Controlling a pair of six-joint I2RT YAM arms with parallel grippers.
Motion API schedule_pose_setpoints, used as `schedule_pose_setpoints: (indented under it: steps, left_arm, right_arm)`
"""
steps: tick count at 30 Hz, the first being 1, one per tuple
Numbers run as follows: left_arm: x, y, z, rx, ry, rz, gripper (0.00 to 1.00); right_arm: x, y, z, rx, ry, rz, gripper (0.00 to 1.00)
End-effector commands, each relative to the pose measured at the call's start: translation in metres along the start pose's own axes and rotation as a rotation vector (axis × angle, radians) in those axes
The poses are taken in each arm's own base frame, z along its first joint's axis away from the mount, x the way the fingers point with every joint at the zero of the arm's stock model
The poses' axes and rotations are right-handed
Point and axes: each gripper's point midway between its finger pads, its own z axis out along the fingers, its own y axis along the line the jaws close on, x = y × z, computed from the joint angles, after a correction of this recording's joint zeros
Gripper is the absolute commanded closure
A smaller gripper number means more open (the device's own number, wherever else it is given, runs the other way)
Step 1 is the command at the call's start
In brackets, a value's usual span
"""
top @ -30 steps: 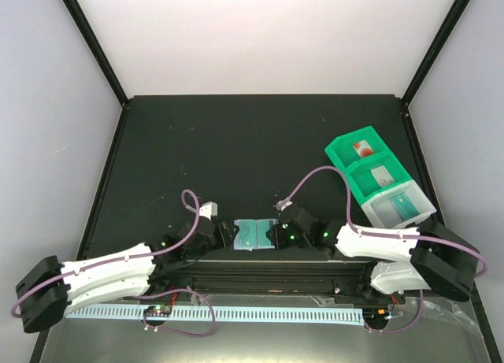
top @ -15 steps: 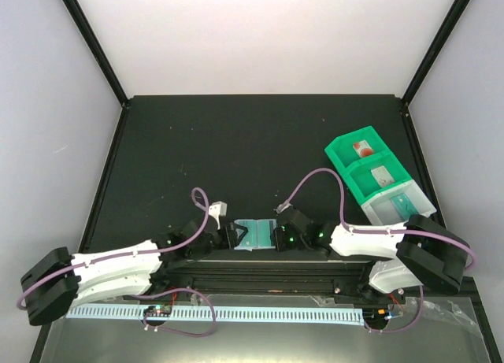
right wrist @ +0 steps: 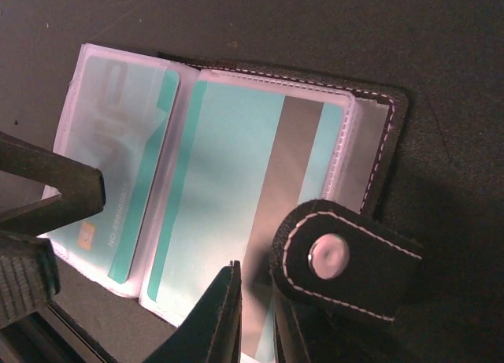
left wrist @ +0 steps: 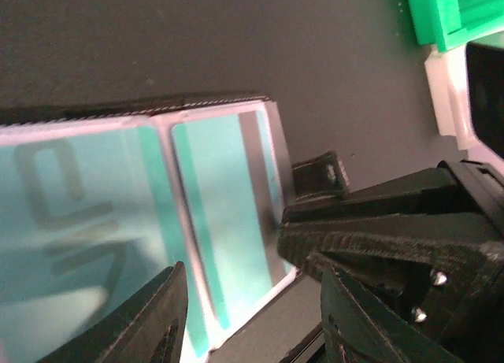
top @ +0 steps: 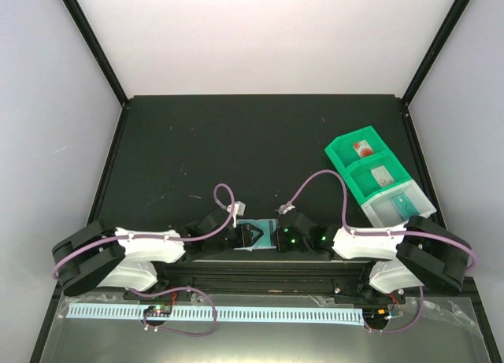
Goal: Take the credit cards out of the card holder
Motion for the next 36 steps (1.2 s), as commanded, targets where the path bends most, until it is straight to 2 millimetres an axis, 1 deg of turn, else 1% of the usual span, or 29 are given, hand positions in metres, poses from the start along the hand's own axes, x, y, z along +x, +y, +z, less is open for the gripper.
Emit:
schedule_pose_setpoints:
  steps: [1,3,5,7,9,11,16,20,24,26,32,36]
  left_arm:
    - [-0.014,-0.017,0.007,0.043,-0.041,0.016,0.52]
    - [-0.015,-0.008,0.008,0.01,-0.047,0.01,0.53]
    - [-0.014,-0.004,0.01,-0.003,-0.045,0.007,0.53]
    - [-0.013,-0.001,0.011,-0.013,-0.04,0.002,0.54]
    - [-0.012,0.001,0.011,-0.015,-0.041,-0.001,0.54]
    - [-0.012,0.002,0.011,-0.013,-0.045,-0.002,0.54]
    - [-0.01,0.006,0.014,-0.02,-0.037,-0.008,0.54]
    - [-0.008,0.008,0.015,-0.025,-0.03,-0.018,0.54]
    - [-0.009,0.007,0.015,-0.024,-0.03,-0.014,0.55]
    - [-0.009,0.008,0.015,-0.03,-0.028,-0.013,0.55]
    - [-0.005,0.016,0.014,-0.068,-0.015,-0.014,0.55]
    - [-0.006,0.018,0.013,-0.074,-0.023,-0.017,0.55]
  right_arm:
    - [0.016,-0.024,0.002,0.08,0.037,0.006,0.84]
    - [0.016,-0.022,0.001,0.075,0.036,0.005,0.84]
    - [0.01,-0.019,-0.002,0.07,0.023,0.002,0.83]
    - [-0.002,-0.012,-0.01,0.061,-0.013,-0.017,0.81]
    - [-0.016,-0.012,-0.018,0.094,-0.059,-0.041,0.78]
    - [-0.027,-0.01,-0.023,0.087,-0.095,-0.041,0.77]
    - [-0.035,0.004,-0.022,0.024,-0.096,-0.037,0.78]
    - [-0.039,0.003,-0.015,0.05,-0.093,-0.042,0.82]
    - [-0.036,-0.006,-0.007,0.099,-0.077,-0.053,0.86]
    - [-0.032,-0.013,-0.003,0.127,-0.062,-0.054,0.89]
    - [-0.015,-0.04,0.004,0.22,-0.036,-0.051,0.91]
    - [-0.008,-0.044,0.007,0.205,-0.029,-0.045,0.91]
